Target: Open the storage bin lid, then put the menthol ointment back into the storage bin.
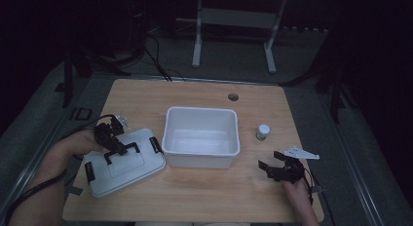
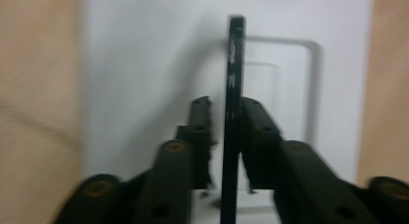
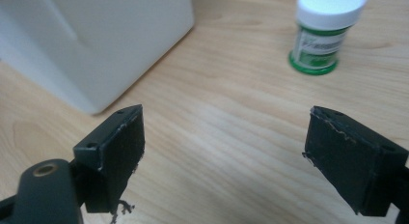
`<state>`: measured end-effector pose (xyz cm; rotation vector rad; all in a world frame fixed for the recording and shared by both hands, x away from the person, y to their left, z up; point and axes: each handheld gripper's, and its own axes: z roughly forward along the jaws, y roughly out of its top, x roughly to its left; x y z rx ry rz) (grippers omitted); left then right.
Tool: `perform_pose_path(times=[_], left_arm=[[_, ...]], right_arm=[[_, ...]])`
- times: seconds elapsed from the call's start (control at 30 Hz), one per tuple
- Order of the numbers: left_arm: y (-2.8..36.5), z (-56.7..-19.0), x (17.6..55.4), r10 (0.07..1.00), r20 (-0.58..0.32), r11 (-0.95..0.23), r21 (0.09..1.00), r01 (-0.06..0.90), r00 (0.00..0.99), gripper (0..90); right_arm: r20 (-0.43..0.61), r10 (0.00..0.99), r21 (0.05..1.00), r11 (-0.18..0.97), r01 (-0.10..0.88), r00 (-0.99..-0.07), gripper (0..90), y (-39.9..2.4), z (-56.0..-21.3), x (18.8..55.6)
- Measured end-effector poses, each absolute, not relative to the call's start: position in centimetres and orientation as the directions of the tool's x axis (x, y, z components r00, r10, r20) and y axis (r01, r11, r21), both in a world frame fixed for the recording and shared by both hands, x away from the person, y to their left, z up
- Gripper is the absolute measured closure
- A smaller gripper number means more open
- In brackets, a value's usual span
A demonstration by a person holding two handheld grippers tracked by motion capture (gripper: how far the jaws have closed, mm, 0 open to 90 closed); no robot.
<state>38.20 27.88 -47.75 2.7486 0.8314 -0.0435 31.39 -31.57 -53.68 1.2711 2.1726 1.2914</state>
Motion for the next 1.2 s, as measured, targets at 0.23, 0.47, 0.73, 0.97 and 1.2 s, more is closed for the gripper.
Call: perform_pose_path(times=[0.23, 0.47, 0.73, 0.97, 1.2], left_arm=[[28.0, -47.6, 38.3, 0.570, -0.094, -0.781, 0.248, 0.573, 0.817, 40.5], [28.1, -47.6, 38.3, 0.599, -0.108, -0.755, 0.253, 0.605, 0.793, 27.9], [28.2, -47.5, 38.4, 0.606, -0.120, -0.747, 0.256, 0.614, 0.787, 27.9], [28.3, -47.6, 38.4, 0.614, -0.125, -0.742, 0.246, 0.624, 0.779, 27.9], [28.2, -47.8, 38.4, 0.609, -0.139, -0.743, 0.245, 0.623, 0.781, 28.0]], right_arm=[[0.248, 0.806, 0.783, 0.161, 0.601, -0.538, 13.6, -32.5, -52.6, 32.4], [0.103, 0.841, 0.778, 0.265, 0.570, -0.531, 25.7, -32.6, -50.9, 35.8], [0.115, 0.849, 0.751, 0.265, 0.605, -0.515, 32.8, -32.7, -50.1, 40.2], [0.100, 0.855, 0.717, 0.294, 0.633, -0.510, 32.8, -31.7, -50.5, 42.4], [0.077, 0.860, 0.686, 0.322, 0.652, -0.505, 32.9, -30.5, -51.0, 44.3]])
